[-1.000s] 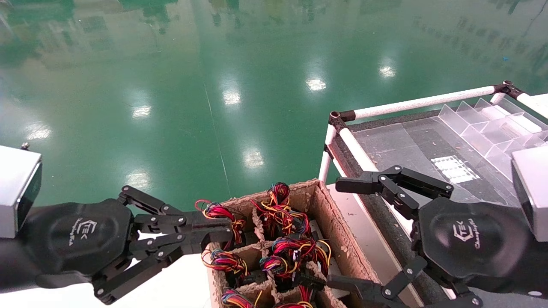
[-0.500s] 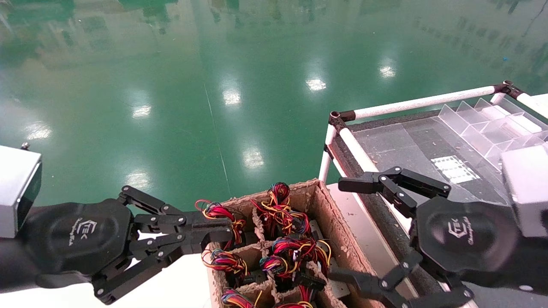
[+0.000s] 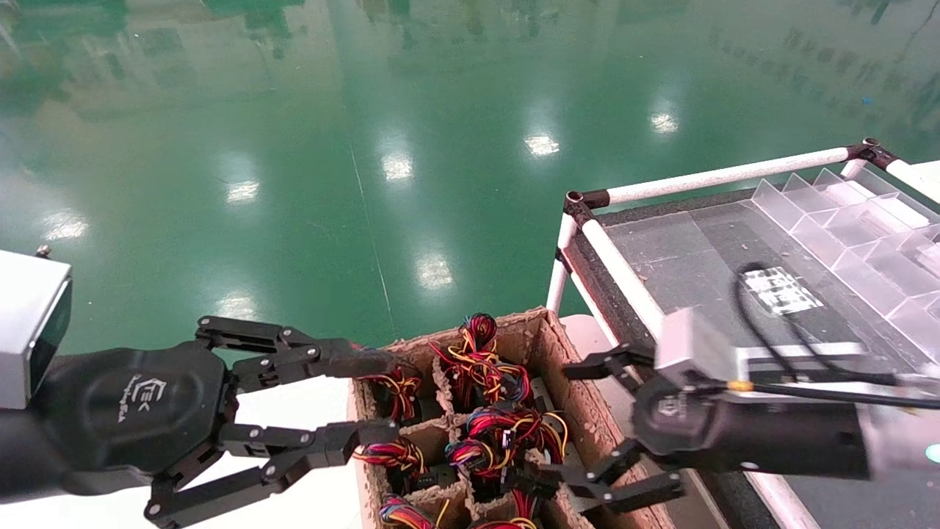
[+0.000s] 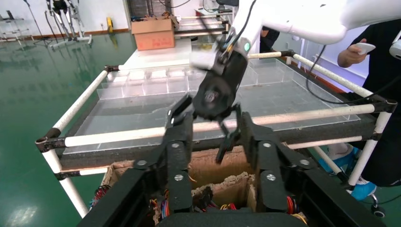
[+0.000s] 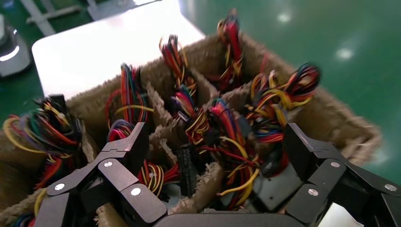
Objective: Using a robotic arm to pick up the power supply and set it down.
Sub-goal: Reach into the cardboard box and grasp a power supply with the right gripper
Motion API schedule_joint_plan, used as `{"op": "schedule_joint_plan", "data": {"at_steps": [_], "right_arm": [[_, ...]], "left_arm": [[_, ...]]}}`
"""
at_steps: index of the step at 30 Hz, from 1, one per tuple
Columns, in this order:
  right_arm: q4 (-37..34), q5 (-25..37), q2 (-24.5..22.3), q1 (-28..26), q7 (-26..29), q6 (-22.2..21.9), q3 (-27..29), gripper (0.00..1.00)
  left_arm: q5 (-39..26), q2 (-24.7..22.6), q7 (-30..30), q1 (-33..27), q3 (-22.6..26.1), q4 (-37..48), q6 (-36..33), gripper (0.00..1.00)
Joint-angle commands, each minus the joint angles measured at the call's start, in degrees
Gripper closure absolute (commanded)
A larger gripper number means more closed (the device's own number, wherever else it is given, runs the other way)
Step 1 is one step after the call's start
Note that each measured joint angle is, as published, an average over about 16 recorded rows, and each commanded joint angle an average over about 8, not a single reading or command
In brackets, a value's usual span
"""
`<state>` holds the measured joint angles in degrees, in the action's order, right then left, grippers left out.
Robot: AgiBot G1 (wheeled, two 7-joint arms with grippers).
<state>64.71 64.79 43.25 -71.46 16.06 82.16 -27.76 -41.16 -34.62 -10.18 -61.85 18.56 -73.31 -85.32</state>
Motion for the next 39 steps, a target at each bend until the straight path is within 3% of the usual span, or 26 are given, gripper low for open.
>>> {"op": "schedule_joint_plan", "data": {"at_steps": [1,8,17,39], "right_arm": [[-1.8,3.3,2.1,-2.2,1.1,0.3,-2.1,0.00],[-9.4,3.6,8.3,-6.8,2.0,3.3,-4.1,0.00],[-15.5,3.9,14.5,-9.0,1.7,5.0,-6.1,0.00],[-27.7,9.2,17.2,-10.5,-4.7,3.8,-8.8,0.00]], "left_arm": [[0.0,0.0,0.0,0.0,0.0,0.0,0.0,0.00],[0.0,0.0,0.0,0.0,0.0,0.0,0.0,0.00],[0.0,0.0,0.0,0.0,0.1,0.0,0.0,0.00],[0.1,0.0,0.1,0.0,0.1,0.0,0.0,0.00]]}}
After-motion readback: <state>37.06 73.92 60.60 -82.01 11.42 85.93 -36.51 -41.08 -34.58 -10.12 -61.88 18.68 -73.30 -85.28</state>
